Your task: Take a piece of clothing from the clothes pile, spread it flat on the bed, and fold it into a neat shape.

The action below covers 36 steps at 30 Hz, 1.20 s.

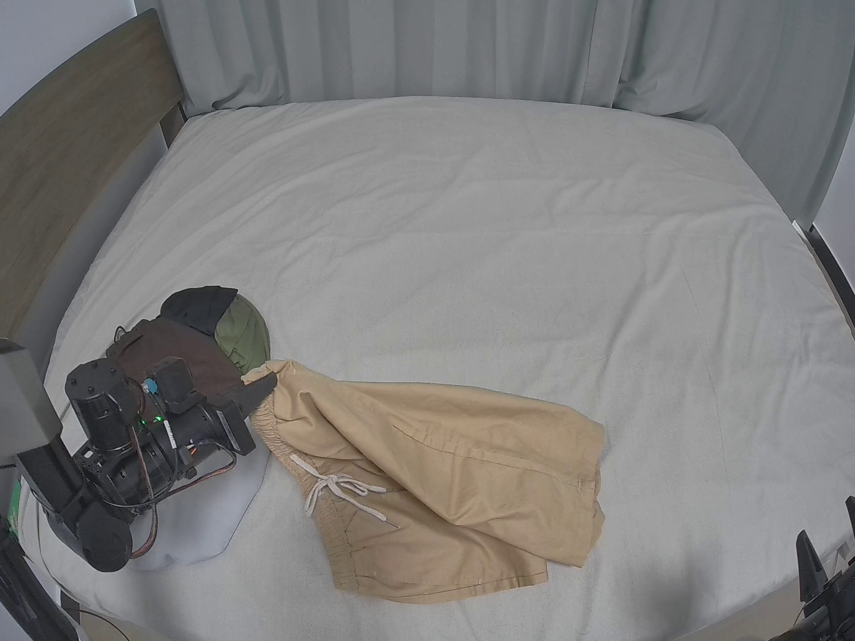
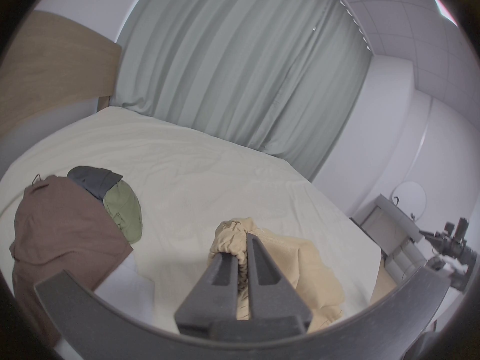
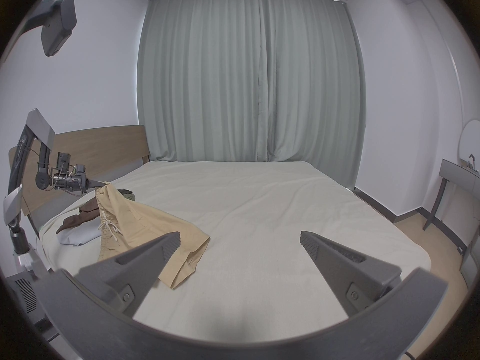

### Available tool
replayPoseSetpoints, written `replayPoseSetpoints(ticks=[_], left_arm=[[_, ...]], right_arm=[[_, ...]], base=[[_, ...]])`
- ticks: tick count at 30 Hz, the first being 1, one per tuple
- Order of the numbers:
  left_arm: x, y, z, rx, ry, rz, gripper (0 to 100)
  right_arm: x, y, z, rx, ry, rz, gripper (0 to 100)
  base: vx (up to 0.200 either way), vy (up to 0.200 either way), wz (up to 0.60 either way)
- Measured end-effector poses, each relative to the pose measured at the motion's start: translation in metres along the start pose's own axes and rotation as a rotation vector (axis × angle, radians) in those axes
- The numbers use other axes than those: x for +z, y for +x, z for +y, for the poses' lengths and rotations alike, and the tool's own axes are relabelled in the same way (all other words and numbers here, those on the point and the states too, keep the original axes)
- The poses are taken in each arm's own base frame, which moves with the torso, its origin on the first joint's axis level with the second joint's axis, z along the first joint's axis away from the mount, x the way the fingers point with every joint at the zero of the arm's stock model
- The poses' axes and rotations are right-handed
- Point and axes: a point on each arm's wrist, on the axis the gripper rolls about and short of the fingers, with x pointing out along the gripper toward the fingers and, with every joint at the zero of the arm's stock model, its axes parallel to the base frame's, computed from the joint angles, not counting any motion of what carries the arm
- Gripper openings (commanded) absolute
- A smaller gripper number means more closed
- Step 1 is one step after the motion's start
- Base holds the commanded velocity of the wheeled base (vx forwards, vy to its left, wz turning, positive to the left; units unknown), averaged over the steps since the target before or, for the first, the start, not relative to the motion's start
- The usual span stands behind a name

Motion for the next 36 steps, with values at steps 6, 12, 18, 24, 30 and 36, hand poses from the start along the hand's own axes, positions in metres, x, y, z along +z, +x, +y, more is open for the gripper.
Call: replayPoseSetpoints(ticks=[6, 12, 18, 24, 30, 36], left_arm=[[-0.001, -0.004, 0.014, -0.112, 0.093, 0.037, 0], [-0.007, -0.009, 0.028, -0.204, 0.224, 0.072, 0], [-0.021, -0.010, 0.038, -0.211, 0.248, 0.120, 0], [-0.026, -0.011, 0.043, -0.199, 0.233, 0.141, 0], [-0.028, -0.011, 0.045, -0.191, 0.226, 0.148, 0], [-0.029, -0.011, 0.046, -0.188, 0.222, 0.153, 0]], right_arm=[[0.000, 0.000, 0.000, 0.000, 0.000, 0.000, 100], [0.000, 0.000, 0.000, 0.000, -0.001, 0.000, 100], [0.000, 0.000, 0.000, 0.002, -0.003, 0.000, 100], [0.000, 0.000, 0.000, 0.002, -0.003, 0.000, 100], [0.000, 0.000, 0.000, 0.002, -0.003, 0.000, 100], [0.000, 0.000, 0.000, 0.003, -0.004, 0.001, 100]], base=[[0.000, 0.000, 0.00], [0.000, 0.000, 0.00], [0.000, 0.000, 0.00], [0.000, 0.000, 0.00], [0.000, 0.000, 0.00], [0.000, 0.000, 0.00]])
